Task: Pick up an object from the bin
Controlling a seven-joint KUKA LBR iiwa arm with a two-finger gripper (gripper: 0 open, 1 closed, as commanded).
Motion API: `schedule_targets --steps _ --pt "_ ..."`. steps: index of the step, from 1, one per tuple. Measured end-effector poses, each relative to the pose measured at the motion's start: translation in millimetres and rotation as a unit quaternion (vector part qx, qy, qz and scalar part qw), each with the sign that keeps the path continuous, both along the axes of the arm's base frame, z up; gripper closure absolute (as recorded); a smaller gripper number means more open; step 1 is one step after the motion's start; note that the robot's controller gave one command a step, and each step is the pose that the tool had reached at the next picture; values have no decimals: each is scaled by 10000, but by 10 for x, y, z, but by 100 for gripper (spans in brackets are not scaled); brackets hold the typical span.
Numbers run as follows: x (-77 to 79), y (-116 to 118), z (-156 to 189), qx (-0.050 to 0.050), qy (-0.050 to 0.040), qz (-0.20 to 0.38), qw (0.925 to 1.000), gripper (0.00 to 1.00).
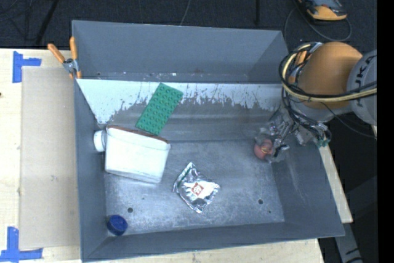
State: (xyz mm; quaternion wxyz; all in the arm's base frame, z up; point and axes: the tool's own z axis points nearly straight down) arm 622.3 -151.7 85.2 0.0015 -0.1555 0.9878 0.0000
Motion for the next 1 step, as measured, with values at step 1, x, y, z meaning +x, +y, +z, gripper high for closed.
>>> schedule_targets --steps 1 --pt "-308 108 1729 -12 -35 181 9998 100"
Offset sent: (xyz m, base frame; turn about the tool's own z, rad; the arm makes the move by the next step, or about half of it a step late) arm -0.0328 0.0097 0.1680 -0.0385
